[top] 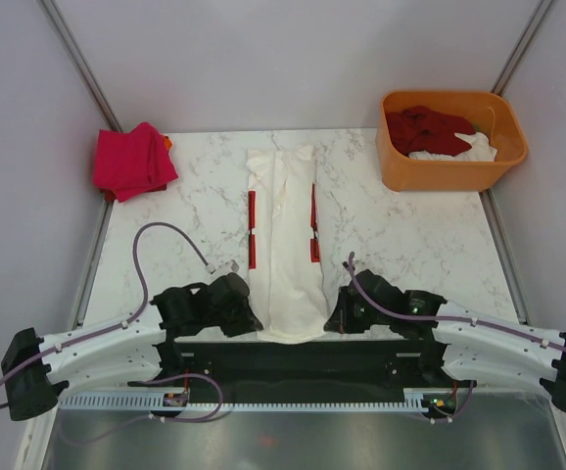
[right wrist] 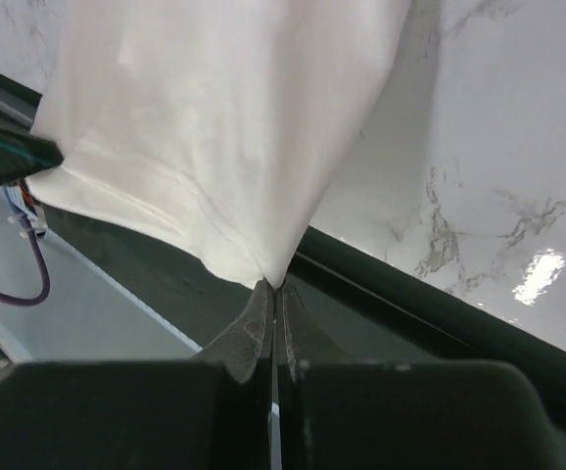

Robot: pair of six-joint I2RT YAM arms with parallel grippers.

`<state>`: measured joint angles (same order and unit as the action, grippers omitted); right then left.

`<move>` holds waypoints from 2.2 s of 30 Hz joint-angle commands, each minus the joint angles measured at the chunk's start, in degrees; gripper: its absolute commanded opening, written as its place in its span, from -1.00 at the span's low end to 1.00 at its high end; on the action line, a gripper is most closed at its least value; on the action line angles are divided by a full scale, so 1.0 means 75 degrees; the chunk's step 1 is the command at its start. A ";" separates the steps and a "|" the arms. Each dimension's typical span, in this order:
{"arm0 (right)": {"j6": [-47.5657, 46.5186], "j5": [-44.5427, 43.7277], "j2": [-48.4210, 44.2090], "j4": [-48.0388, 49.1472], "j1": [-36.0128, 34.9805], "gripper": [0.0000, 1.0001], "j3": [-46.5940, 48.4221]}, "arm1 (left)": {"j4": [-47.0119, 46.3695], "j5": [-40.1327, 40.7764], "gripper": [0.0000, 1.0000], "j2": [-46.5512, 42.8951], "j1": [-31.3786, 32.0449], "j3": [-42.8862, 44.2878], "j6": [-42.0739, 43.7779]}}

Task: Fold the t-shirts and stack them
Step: Fold the tshirt

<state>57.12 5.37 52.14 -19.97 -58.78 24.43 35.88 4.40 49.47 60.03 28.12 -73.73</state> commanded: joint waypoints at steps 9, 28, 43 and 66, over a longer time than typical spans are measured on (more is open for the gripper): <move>-0.2318 -0.2486 0.1695 -0.2295 0.0746 -1.00 0.4652 | 0.1415 0.0645 -0.95 0.1124 -0.1345 0.3700 0.2504; -0.4510 -0.1466 0.6031 -0.1896 0.3583 -1.00 0.8295 | 0.0665 -0.0786 -0.95 0.6081 -0.4722 0.7488 0.5823; -0.4851 -0.0727 0.9090 -0.2188 0.4461 0.68 1.0943 | 0.1052 -0.1887 0.44 0.9490 -0.5952 1.0054 0.6187; -0.4219 0.1450 0.5236 -0.0246 0.4662 0.86 0.5933 | -0.0564 -0.2204 0.96 0.4644 -0.6199 0.5031 0.6234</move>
<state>22.55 8.40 93.54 -29.82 -23.73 73.14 38.22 -8.99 88.16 13.10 71.26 -28.82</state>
